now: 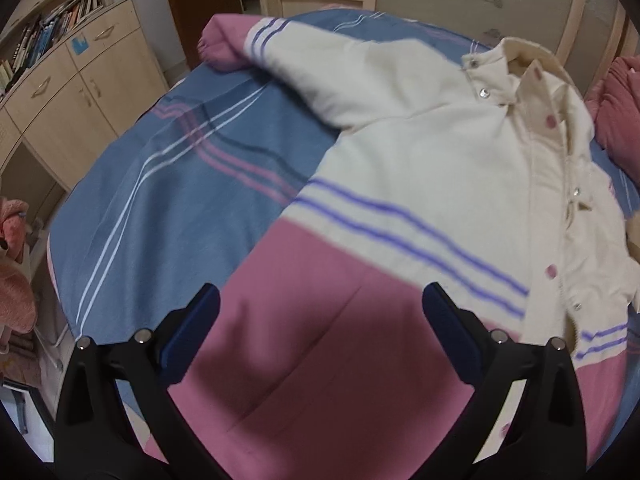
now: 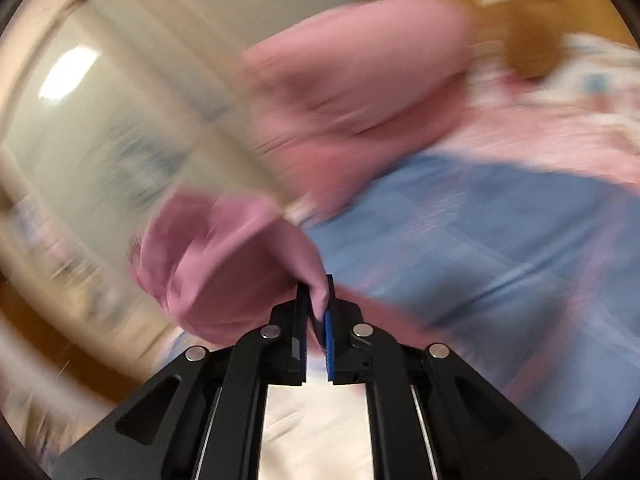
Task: Fold large clothes
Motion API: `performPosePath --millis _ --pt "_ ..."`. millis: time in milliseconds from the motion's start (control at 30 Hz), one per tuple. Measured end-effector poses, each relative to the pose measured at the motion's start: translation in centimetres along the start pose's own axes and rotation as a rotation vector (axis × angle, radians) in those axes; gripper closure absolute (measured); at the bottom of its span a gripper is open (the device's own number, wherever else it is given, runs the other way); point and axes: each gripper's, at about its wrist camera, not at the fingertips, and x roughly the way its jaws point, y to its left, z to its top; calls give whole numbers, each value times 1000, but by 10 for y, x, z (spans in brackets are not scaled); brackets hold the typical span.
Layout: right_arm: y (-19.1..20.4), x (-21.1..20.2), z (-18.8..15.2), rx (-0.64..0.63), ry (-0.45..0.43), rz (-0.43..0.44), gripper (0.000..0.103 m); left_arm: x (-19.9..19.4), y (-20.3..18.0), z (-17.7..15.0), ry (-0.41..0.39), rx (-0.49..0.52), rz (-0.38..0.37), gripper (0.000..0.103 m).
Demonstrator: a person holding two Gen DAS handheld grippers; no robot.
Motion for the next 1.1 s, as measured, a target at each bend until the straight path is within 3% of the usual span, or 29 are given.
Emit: performPosePath --millis 100,133,167,200,233,300,367,467,533,633,700,800,867,933,1033,1100 --pt "-72 3 32 -25 -94 -283 90 11 -8 -12 27 23 -14 2" --pt "-90 9 39 -60 -80 -382 82 11 -14 -17 35 35 -29 2" --pt "-111 16 43 -97 -56 -494 63 11 -22 -21 44 53 -49 2" --pt "-128 15 44 -114 -64 -586 52 10 -38 -26 55 87 -78 2" --pt "-140 6 43 -106 -116 -643 50 8 -50 -30 58 114 -94 2" --pt "-149 -27 28 -76 -185 -663 30 2 -81 -42 62 187 -139 2" --pt "-149 -32 15 -114 -156 -615 23 -1 -110 -56 81 255 -180 2" --pt "-128 -10 -4 -244 10 -538 13 -3 -145 -78 115 353 -227 2" --pt "-133 -1 -15 -241 90 -484 10 -4 -161 -93 120 400 -234 2" --pt "-165 32 -29 -138 208 -418 10 2 -182 -109 114 459 -189 2" --pt "-192 54 -34 -27 271 -393 10 10 -198 -115 73 537 -110 2" --pt "-209 59 -41 77 341 -371 10 13 -192 -103 83 489 -112 2" --pt "-195 39 -57 45 387 -280 10 9 -183 -94 99 451 -135 2" --pt "-167 4 -82 -102 413 -201 10 -1 -170 -85 87 437 -159 2" --pt "-136 -56 -135 -308 473 -66 10 -5 -153 -78 179 387 -286 2" --pt "-127 -92 -172 -370 536 50 10 -5 -150 -78 257 344 -408 2"
